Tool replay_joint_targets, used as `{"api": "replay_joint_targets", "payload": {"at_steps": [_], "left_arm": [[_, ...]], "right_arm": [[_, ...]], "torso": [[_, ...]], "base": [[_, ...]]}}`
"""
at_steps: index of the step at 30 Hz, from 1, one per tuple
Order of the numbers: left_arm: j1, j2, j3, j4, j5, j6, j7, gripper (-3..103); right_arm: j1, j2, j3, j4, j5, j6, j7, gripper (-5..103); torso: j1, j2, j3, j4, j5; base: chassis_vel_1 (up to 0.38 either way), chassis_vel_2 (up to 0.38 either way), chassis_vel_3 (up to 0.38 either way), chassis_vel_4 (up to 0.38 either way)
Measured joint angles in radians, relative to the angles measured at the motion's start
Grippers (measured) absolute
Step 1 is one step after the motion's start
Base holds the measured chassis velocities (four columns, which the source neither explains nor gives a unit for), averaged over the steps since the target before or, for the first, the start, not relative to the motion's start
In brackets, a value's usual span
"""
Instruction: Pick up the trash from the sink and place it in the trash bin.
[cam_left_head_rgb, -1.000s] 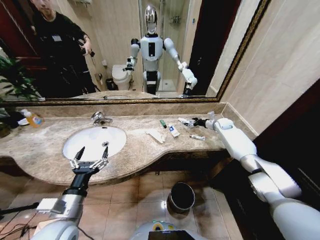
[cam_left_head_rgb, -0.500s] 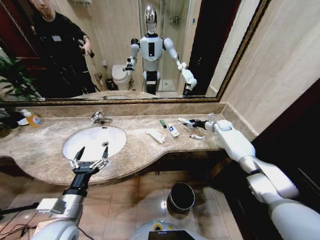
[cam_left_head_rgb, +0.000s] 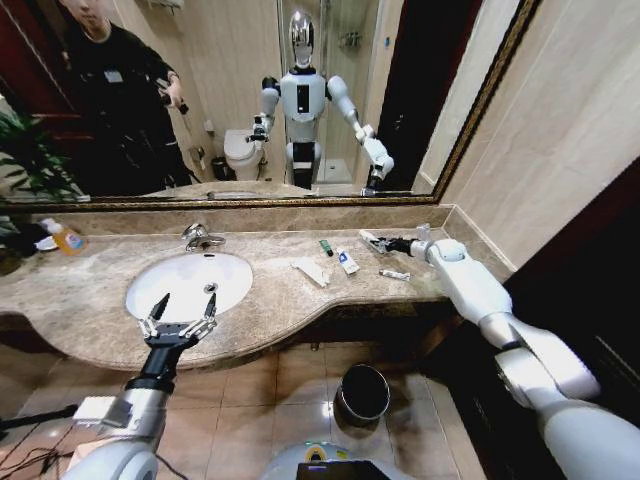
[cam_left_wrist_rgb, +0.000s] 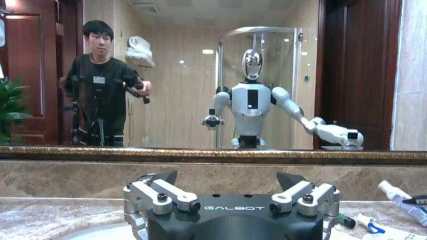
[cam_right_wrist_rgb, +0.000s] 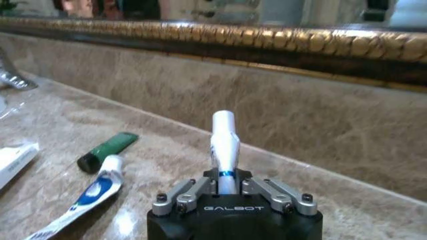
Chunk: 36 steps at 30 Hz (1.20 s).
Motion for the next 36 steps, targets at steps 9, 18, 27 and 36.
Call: {"api": "replay_joint_targets", "payload": {"at_steps": [9, 18, 27, 36], "left_arm": [[0.000, 0.000, 0.000, 0.000, 0.000, 0.000, 0.000, 100], [0.000, 0.000, 0.000, 0.000, 0.000, 0.000, 0.000, 100], [0.000, 0.000, 0.000, 0.000, 0.000, 0.000, 0.000, 100], [0.000, 0.000, 0.000, 0.000, 0.000, 0.000, 0.000, 100]], "right_arm": [[-0.224, -0.125, 0.076, 0.355, 0.169, -0.031, 0.216, 3], [-0.523, -0.261, 0.315, 0.711, 0.308, -0.089, 0.362, 3], [-0.975, -0.289, 0.614, 1.115, 0.365, -0.137, 0.479, 3], [-1.333, -0.050, 0.753, 1.315, 0.196, -0.128, 0.462, 3]], "torso": [[0.000, 0.000, 0.000, 0.0000, 0.0003], [0.000, 0.000, 0.000, 0.0001, -0.0004], [0.000, 0.000, 0.000, 0.0003, -0.0005], [0.000, 0.000, 0.000, -0.0001, -0.0001]], "base": [[0.000, 0.000, 0.000, 0.000], [0.000, 0.000, 0.000, 0.000], [0.000, 0.000, 0.000, 0.000], [0.000, 0.000, 0.000, 0.000]]}}
